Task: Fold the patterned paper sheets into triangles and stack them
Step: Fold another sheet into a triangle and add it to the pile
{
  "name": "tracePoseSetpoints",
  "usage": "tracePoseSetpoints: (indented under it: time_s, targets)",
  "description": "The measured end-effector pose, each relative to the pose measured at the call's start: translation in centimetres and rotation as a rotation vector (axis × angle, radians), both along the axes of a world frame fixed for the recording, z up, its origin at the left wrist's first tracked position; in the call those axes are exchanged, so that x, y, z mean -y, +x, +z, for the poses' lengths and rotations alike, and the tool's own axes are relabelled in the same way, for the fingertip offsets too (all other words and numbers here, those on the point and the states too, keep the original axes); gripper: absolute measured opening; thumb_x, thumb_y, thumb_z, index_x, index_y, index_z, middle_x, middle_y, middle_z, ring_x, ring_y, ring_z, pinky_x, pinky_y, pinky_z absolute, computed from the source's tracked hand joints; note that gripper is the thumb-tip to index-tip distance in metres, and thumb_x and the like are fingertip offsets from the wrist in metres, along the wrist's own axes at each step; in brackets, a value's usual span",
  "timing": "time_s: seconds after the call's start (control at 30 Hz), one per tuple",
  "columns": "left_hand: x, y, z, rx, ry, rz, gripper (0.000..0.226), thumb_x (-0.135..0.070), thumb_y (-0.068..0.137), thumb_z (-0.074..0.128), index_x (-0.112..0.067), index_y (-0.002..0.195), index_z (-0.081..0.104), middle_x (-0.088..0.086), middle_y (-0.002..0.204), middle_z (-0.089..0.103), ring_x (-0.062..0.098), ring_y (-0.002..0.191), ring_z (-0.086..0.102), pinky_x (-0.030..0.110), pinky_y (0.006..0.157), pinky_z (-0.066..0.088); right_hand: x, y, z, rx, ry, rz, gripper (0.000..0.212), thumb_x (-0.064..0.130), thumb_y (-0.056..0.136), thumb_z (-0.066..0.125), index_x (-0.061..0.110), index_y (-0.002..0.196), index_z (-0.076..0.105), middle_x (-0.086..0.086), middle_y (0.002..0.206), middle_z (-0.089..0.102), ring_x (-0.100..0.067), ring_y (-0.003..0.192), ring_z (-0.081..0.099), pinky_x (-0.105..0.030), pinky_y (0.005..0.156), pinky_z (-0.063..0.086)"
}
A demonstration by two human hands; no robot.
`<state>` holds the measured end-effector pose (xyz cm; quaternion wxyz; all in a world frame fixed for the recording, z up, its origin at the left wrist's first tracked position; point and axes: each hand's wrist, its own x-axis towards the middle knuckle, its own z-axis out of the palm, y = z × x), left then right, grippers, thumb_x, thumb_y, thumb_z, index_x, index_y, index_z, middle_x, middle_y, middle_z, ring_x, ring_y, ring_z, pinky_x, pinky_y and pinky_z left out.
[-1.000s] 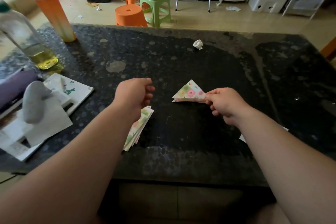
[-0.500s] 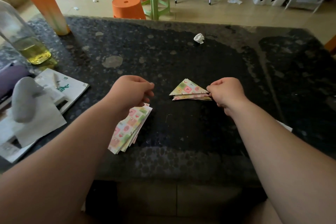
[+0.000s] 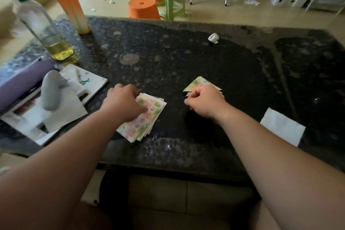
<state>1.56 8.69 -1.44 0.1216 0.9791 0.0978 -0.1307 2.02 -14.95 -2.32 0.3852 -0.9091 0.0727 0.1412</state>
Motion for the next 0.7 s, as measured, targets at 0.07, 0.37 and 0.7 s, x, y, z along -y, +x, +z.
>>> tracePoseSetpoints:
  time_s: [0.07, 0.37, 0.7]
  targets:
    - [-0.1, -0.9, -0.8, -0.060, 0.018, 0.007, 0.083, -0.060, 0.074, 0.080, -0.026, 0.142, 0.048, 0.010, 0.140, 0.046, 0.033, 0.132, 0.041, 0.050, 0.108, 0.042, -2.1, -0.6, 0.0, -0.001, 0.029, 0.063, 0.007, 0.024, 0.092, 0.073, 0.019, 0.090, 0.075, 0.004, 0.086, 0.072, -0.012, 0.087, 0.067, -0.024, 0.070, 0.051]
    - [-0.1, -3.2, -2.2, 0.113, -0.104, 0.004, 0.066, -0.045, 0.083, 0.075, -0.024, 0.140, 0.047, 0.004, 0.135, 0.052, 0.028, 0.130, 0.046, 0.046, 0.105, 0.043, -7.8, -1.2, -1.7, 0.052, -0.066, 0.138, 0.014, 0.029, 0.088, 0.077, 0.025, 0.098, 0.066, 0.006, 0.105, 0.067, -0.016, 0.100, 0.064, -0.030, 0.083, 0.053]
    - [-0.6, -3.0, -2.9, 0.157, -0.155, -0.002, 0.071, -0.042, 0.082, 0.078, -0.025, 0.143, 0.046, 0.004, 0.138, 0.047, 0.027, 0.130, 0.043, 0.045, 0.107, 0.042, -9.1, -1.7, -1.9, 0.060, -0.133, 0.128, 0.037, 0.032, 0.085, 0.081, 0.020, 0.116, 0.064, -0.001, 0.116, 0.067, -0.019, 0.106, 0.063, -0.036, 0.091, 0.055]
